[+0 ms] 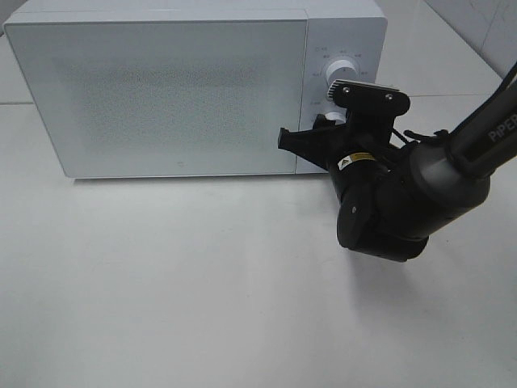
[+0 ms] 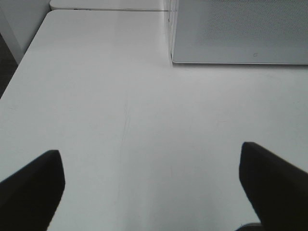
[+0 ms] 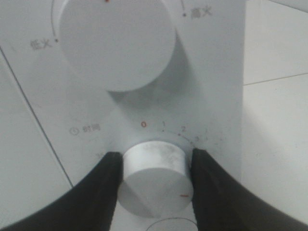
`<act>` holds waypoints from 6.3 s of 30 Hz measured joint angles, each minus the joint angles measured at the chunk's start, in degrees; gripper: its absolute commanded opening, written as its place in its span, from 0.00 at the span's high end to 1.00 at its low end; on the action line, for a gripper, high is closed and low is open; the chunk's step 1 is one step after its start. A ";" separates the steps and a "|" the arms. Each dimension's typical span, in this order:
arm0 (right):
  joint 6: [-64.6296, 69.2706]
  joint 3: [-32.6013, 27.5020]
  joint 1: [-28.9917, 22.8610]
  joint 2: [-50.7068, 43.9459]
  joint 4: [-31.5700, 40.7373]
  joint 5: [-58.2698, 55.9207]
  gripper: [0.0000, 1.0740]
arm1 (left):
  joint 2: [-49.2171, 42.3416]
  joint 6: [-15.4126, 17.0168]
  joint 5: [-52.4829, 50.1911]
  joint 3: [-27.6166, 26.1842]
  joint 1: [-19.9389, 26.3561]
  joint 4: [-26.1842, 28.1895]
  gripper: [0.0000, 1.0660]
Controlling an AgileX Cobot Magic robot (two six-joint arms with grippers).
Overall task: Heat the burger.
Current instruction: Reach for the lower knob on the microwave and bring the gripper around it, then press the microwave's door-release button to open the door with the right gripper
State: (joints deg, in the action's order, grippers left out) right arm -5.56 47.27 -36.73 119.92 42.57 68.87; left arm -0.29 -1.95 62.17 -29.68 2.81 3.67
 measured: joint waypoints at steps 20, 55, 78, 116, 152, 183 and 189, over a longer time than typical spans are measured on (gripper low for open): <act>34.61 -1.03 0.63 0.00 -3.38 0.17 1.00 | 0.00 0.00 0.00 0.00 0.00 0.00 0.13; 75.11 -1.20 0.63 0.00 -3.84 0.23 1.00 | 0.00 0.00 0.00 0.00 0.00 0.00 0.13; 95.80 -1.20 0.63 0.00 -2.81 0.29 1.00 | 0.00 0.00 0.00 0.00 0.00 0.00 0.13; 93.11 -1.03 0.46 0.00 -1.38 0.23 0.69 | 0.00 0.00 0.00 0.00 0.00 0.00 0.13; 80.10 -11.57 0.34 -7.10 -8.59 0.63 0.33 | 0.00 0.00 0.00 0.00 0.00 0.00 0.13; 6.36 -12.78 4.76 -37.41 -19.65 -68.18 0.33 | 0.00 0.00 0.00 0.00 0.00 0.00 0.13; 6.47 -6.99 5.67 -39.48 -32.37 -87.09 0.33 | 0.00 0.00 0.00 0.00 0.00 0.00 0.13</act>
State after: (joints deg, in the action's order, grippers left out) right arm 0.92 40.28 -31.05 80.44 10.20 -18.22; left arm -0.29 -1.95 62.17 -29.68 2.81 3.67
